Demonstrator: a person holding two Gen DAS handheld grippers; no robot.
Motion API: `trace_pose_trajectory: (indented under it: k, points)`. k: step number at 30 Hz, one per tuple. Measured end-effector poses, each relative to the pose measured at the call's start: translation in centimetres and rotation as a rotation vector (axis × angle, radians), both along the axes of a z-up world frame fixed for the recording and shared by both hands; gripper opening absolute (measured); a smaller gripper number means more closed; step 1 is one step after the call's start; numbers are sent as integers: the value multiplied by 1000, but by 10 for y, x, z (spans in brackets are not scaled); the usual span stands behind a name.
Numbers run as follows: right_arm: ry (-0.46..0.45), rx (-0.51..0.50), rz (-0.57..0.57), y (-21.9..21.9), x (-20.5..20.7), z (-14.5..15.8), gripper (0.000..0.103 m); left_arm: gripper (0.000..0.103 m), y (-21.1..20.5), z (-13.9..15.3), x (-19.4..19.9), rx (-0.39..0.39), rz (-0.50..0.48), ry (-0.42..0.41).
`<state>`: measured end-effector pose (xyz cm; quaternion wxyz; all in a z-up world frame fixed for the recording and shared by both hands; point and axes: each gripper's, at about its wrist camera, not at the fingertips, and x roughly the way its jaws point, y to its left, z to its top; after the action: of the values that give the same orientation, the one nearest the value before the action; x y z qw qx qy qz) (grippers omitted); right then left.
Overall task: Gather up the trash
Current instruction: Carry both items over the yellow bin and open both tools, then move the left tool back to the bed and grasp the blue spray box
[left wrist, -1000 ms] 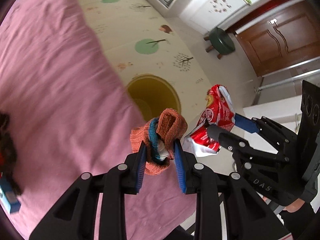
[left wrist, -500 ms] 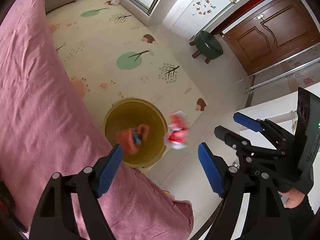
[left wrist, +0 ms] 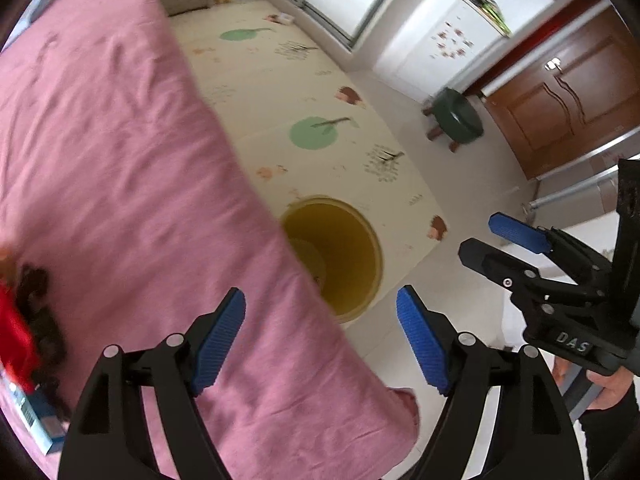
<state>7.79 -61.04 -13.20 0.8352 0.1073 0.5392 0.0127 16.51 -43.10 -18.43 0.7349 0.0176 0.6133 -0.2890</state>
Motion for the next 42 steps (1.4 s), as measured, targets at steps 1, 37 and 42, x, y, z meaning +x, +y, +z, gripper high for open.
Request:
trace_pose_trajectory:
  k: [1,37,42]
  points:
    - [-5,6,23,11,3,3,63,78,12,3,-1,6,17,-8]
    - [3,88,540,314,46,9,63,78,329,-23,-40,160,652,58]
    - [15,84,559,325,56,1,63,78,332,-48,-30,169,663,107]
